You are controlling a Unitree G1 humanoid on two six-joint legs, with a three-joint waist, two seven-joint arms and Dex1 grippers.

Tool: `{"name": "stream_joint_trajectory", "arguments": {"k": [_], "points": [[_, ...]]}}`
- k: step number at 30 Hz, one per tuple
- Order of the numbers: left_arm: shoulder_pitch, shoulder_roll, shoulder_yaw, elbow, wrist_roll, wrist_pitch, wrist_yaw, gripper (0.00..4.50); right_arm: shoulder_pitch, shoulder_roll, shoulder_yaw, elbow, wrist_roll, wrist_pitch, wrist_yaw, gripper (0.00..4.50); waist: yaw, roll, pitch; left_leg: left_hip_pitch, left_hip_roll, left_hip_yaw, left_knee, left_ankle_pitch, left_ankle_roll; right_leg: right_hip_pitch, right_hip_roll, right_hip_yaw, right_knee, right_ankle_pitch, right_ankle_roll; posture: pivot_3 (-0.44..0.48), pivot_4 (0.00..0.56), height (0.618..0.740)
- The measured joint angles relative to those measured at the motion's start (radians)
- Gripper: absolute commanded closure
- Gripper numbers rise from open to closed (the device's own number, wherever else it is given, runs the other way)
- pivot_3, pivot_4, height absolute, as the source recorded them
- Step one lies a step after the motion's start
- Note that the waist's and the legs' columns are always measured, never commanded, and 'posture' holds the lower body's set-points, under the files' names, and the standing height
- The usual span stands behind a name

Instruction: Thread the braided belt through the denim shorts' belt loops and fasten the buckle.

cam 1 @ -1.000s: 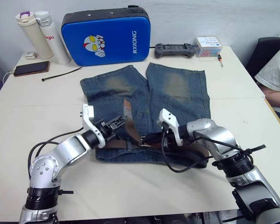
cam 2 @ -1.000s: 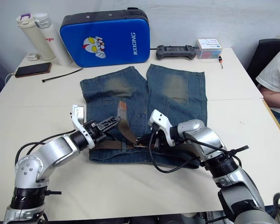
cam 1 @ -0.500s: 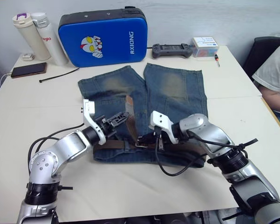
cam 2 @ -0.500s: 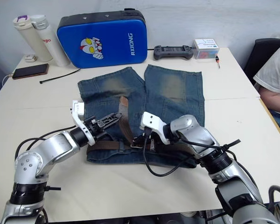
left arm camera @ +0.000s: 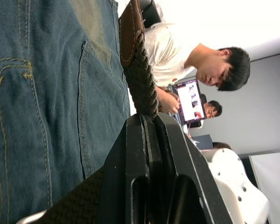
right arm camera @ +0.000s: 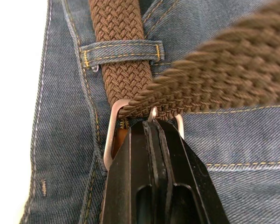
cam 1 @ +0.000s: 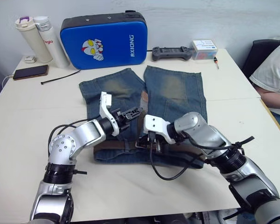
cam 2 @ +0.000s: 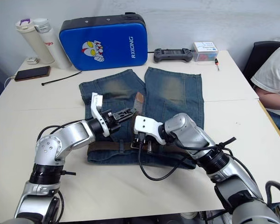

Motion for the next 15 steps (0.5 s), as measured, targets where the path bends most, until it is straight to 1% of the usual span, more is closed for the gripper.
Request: {"name": "stream_joint_trajectory", "arguments": {"k": [4, 6, 7, 9, 15], "points": [[-0.115, -0.024, -0.025, 0.129, 0.088, 0.074, -0.092, 4.5, 0.003, -0.016, 0.02, -0.035, -0.057, -0.026, 0.0, 4.47, 0.01, 0.0, 0.0, 0.001, -0.001, 0.0, 0.0, 0.0, 0.0, 0.001, 0.0, 0.0, 0.0, 0.0, 0.0, 0.0, 0.15, 0.74], [-0.181, -0.045, -0.034, 0.219, 0.15, 0.118, -0.159, 4.5, 0.003, -0.019, 0.027, -0.046, -0.085, -0.035, 0.001, 4.47, 0.014, -0.001, -0.001, 0.001, -0.001, 0.0, 0.0, 0.0, -0.001, 0.001, 0.0, 0.0, 0.0, 0.0, 0.0, 0.0, 0.15, 0.74], [-0.194, -0.047, -0.035, 0.237, 0.166, 0.127, -0.172, 4.5, 0.003, -0.019, 0.029, -0.051, -0.093, -0.036, 0.0, 4.47, 0.014, -0.001, -0.001, 0.001, -0.001, 0.0, -0.001, 0.0, -0.001, 0.001, 0.0, 0.0, 0.0, 0.0, 0.0, 0.0, 0.15, 0.74], [-0.245, -0.079, -0.042, 0.306, 0.233, 0.167, -0.239, 4.5, 0.007, -0.024, 0.03, -0.067, -0.118, -0.037, 0.001, 4.47, 0.015, -0.001, -0.001, 0.002, -0.001, 0.0, -0.001, 0.0, -0.001, 0.001, -0.001, 0.0, 0.0, 0.0, 0.001, 0.0, 0.15, 0.74], [-0.305, -0.13, -0.073, 0.39, 0.359, 0.218, -0.352, 4.5, 0.02, -0.024, 0.034, -0.091, -0.151, -0.037, -0.006, 4.47, 0.015, -0.002, -0.001, 0.002, -0.001, 0.0, -0.001, 0.0, -0.001, 0.002, -0.001, 0.0, -0.001, 0.0, 0.001, 0.0, 0.15, 0.74]]}}
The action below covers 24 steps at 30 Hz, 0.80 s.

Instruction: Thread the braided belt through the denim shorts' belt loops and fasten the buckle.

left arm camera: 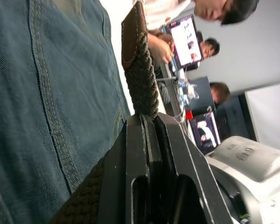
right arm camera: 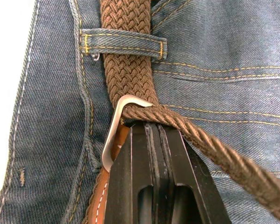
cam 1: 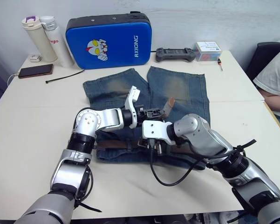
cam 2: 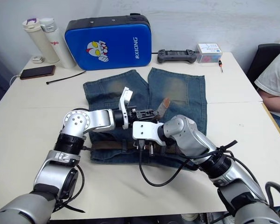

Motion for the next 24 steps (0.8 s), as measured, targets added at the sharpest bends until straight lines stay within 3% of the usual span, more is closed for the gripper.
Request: {"name": "stream_joint_trajectory", "arguments": {"k": [7, 16, 20, 24], "points": [[-0.068, -0.064, -0.003, 0.162, 0.203, 0.007, -0.168, 4.5, 0.044, -0.002, -0.003, -0.048, -0.037, 0.007, -0.034, 4.47, 0.001, -0.002, -0.003, 0.005, 0.0, -0.002, -0.002, -0.005, -0.009, 0.007, 0.0, -0.002, -0.003, 0.0, 0.0, 0.0, 0.15, 0.74], [-0.324, -0.134, 0.003, 0.5, 0.523, -0.042, -0.454, 4.5, 0.053, -0.019, -0.006, -0.066, -0.078, -0.007, -0.021, 4.47, 0.006, -0.002, -0.002, 0.005, -0.001, -0.011, -0.002, -0.005, -0.01, 0.012, -0.002, -0.011, -0.011, 0.0, 0.001, 0.0, 0.15, 0.74], [-0.44, -0.128, 0.058, 0.642, 0.612, -0.098, -0.528, 4.5, 0.053, -0.022, -0.011, -0.066, -0.09, -0.007, -0.015, 4.47, 0.009, -0.001, -0.001, 0.004, -0.002, -0.016, -0.003, -0.006, -0.011, 0.015, -0.002, -0.015, -0.016, 0.0, 0.001, 0.0, 0.15, 0.74], [-0.471, -0.131, 0.091, 0.719, 0.662, -0.125, -0.563, 4.5, 0.053, -0.022, -0.014, -0.066, -0.091, -0.011, -0.008, 4.47, 0.011, -0.001, -0.001, 0.002, -0.002, -0.017, -0.003, -0.006, -0.011, 0.014, -0.002, -0.017, -0.016, 0.0, 0.001, 0.0, 0.15, 0.74]]}}
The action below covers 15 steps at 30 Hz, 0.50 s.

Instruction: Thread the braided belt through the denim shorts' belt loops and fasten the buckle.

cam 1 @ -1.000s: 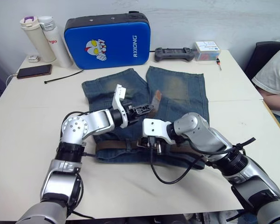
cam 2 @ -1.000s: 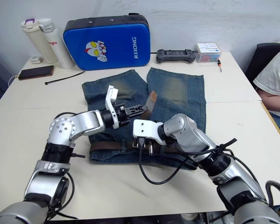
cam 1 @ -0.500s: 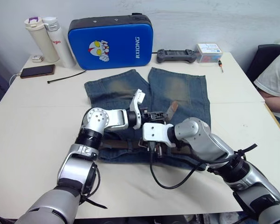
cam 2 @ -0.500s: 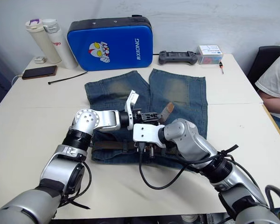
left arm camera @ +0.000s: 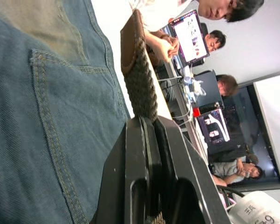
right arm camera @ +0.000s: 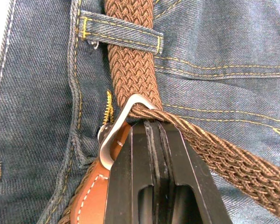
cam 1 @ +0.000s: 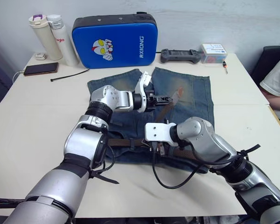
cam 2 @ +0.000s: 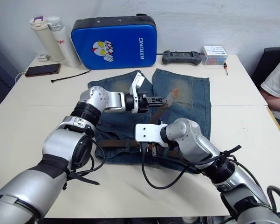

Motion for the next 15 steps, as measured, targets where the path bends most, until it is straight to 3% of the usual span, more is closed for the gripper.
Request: {"name": "stream_joint_trajectory", "arguments": {"k": [8, 15], "points": [[-0.026, -0.007, 0.039, 0.033, 0.069, 0.008, -0.047, 4.5, 0.0, 0.006, -0.003, 0.032, -0.008, -0.063, 0.004, 4.47, 0.003, 0.001, 0.001, -0.001, 0.0, -0.001, 0.0, 0.0, 0.0, 0.0, 0.0, -0.001, 0.0, 0.0, 0.0, 0.0, 0.15, 0.74], [0.128, 0.065, 0.066, -0.324, 0.042, 0.246, -0.044, 4.5, 0.0, 0.059, -0.02, 0.12, 0.001, -0.162, 0.004, 4.47, -0.018, 0.003, 0.0, 0.003, 0.001, -0.001, -0.002, 0.001, -0.001, 0.001, 0.001, 0.0, 0.002, 0.0, 0.0, 0.0, 0.15, 0.74]]}}
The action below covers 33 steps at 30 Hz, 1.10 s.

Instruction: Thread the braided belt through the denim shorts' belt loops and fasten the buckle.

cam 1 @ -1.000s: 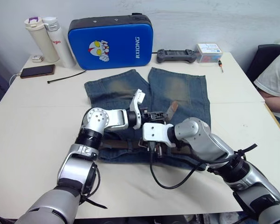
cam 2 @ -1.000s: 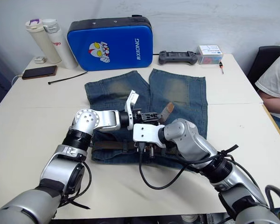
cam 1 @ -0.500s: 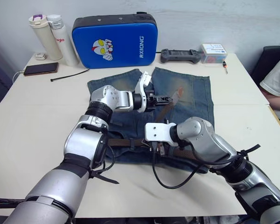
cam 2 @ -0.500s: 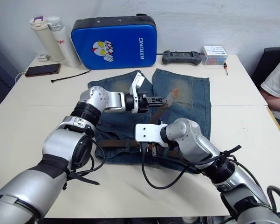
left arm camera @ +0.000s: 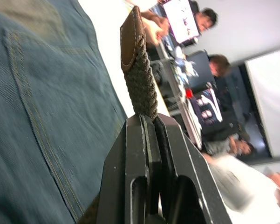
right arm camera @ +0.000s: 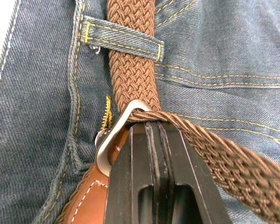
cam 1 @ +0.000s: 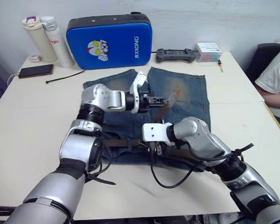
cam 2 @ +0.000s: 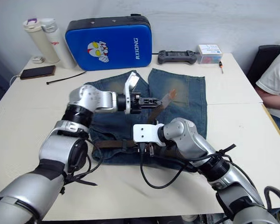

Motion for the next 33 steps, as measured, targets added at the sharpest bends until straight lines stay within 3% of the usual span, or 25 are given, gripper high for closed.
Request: {"name": "stream_joint_trajectory", "arguments": {"k": [6, 10, 15, 17, 19, 33], "points": [[0.114, 0.039, 0.118, -0.297, -0.072, 0.218, 0.106, 4.5, -0.01, 0.049, -0.016, 0.09, 0.011, -0.075, 0.0, 4.47, -0.018, 0.0, -0.001, 0.004, 0.001, 0.0, -0.001, 0.001, -0.002, 0.002, 0.001, 0.0, 0.002, 0.0, 0.0, 0.0, 0.15, 0.74], [0.145, 0.01, 0.179, -0.386, -0.092, 0.288, 0.171, 4.5, -0.007, 0.049, -0.021, 0.09, 0.014, -0.073, -0.001, 4.47, -0.018, 0.0, -0.001, 0.004, 0.001, 0.0, -0.001, 0.001, -0.003, 0.002, 0.001, 0.0, 0.002, 0.0, 0.0, 0.0, 0.15, 0.74], [0.161, -0.063, 0.282, -0.454, -0.095, 0.341, 0.264, 4.5, 0.009, 0.03, -0.046, 0.069, 0.032, -0.051, 0.009, 4.47, -0.015, 0.001, 0.001, 0.002, 0.001, 0.0, -0.001, 0.001, -0.003, 0.001, 0.001, 0.0, 0.002, 0.0, 0.0, 0.0, 0.15, 0.74], [0.161, -0.133, 0.384, -0.507, -0.111, 0.374, 0.345, 4.5, 0.013, -0.051, -0.093, -0.005, 0.092, 0.073, 0.091, 4.47, 0.027, 0.005, 0.005, -0.006, -0.001, -0.002, 0.0, 0.001, -0.002, -0.003, 0.0, -0.002, -0.002, 0.0, 0.0, 0.0, 0.15, 0.74], [0.172, -0.182, 0.439, -0.56, -0.162, 0.374, 0.41, 4.5, 0.001, -0.125, -0.119, -0.045, 0.124, 0.143, 0.147, 4.47, 0.044, 0.005, 0.005, -0.022, -0.002, -0.003, 0.005, 0.004, 0.005, -0.017, -0.002, -0.003, -0.002, 0.001, 0.002, 0.0, 0.15, 0.74], [0.369, -0.265, 0.458, -0.719, -0.612, 0.373, 0.802, 4.5, 0.0, -0.256, -0.17, -0.106, 0.294, 0.348, 0.226, 4.47, 0.052, 0.002, 0.01, -0.024, -0.002, -0.003, 0.005, 0.004, 0.005, -0.018, -0.001, -0.003, -0.004, 0.001, 0.001, 0.0, 0.15, 0.74]]}}
